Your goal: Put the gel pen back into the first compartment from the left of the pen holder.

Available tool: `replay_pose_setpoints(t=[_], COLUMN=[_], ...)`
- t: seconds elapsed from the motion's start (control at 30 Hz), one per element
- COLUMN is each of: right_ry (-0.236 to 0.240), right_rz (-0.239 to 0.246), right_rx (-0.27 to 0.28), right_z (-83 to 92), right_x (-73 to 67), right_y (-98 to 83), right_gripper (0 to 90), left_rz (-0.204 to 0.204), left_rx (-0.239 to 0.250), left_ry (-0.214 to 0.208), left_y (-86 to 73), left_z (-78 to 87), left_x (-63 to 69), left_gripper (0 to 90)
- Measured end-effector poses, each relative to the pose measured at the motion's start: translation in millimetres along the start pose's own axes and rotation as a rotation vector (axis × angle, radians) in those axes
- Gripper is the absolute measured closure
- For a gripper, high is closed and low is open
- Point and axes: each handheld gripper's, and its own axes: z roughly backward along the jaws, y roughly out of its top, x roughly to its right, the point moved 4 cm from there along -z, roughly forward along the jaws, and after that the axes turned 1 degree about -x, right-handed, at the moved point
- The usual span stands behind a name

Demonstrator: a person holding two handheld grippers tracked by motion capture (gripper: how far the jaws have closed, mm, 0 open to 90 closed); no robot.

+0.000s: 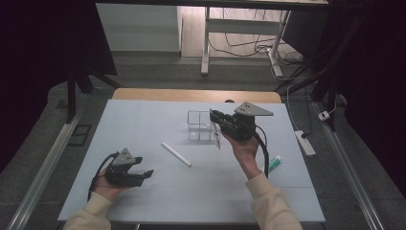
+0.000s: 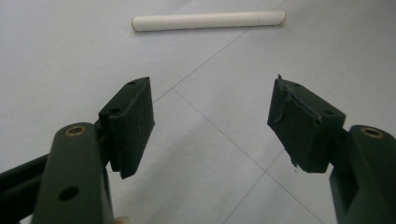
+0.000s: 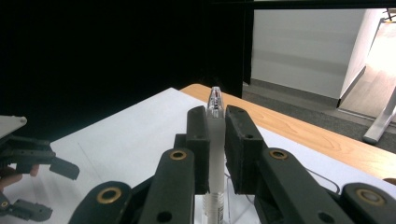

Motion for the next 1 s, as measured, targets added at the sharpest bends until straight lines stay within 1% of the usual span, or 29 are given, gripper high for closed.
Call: replay_pose_setpoints(t=[0.27,0.5,0.6,0.67,1.0], right_ry=[-0.002,0.0,-0.007,-0.022,-0.032], right_rz=[-0.008,0.001,0.004,0.006,0.004], right_rx=[0.015,0.029,0.028,0.021,0.029], right_z=[-6.7,-12.9,-16.1,-18.4,-27.7], right_x=[1.6,0.0,0.3,0.8,4.1], right_y=[6.4,16.3,20.3,22.3,31.7], right_gripper=[80.0,79.9,79.9,79.9,79.9], left_rz=[0.001,0.001,0.0,0.001,0.002], left_rx=[0.002,0.003,0.003,0.003,0.004], left_ry=[0.0,-0.001,-0.001,-0.001,-0.003], left_y=[0.1,0.2,0.2,0.2,-0.1], left_z=[0.2,0.4,0.5,0.6,0.7], left_x=[0.0,0.0,0.1,0.0,-0.2], left_gripper=[31.0,31.0,31.0,31.0,31.0])
